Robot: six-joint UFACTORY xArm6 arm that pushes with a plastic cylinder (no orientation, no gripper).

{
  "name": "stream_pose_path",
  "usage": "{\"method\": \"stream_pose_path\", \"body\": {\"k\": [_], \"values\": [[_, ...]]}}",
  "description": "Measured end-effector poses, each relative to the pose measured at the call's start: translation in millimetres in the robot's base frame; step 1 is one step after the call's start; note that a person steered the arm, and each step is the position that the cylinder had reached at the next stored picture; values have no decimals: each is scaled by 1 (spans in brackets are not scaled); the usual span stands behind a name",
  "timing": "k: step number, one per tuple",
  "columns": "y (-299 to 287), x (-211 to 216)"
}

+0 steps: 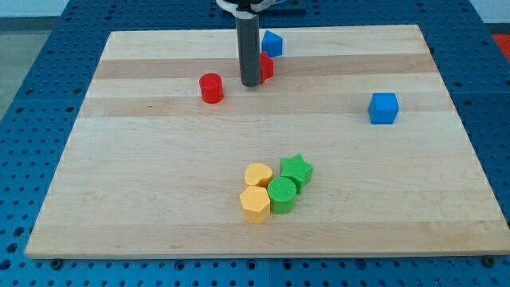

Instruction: Move the red circle slightly up

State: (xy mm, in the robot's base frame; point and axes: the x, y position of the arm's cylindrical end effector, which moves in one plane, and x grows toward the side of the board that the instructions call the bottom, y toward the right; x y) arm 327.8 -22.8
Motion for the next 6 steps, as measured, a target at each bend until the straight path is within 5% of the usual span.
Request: {"method": "stream_pose_path", "body": {"k": [3,6], "values": [[8,-32],[-6,59]]}}
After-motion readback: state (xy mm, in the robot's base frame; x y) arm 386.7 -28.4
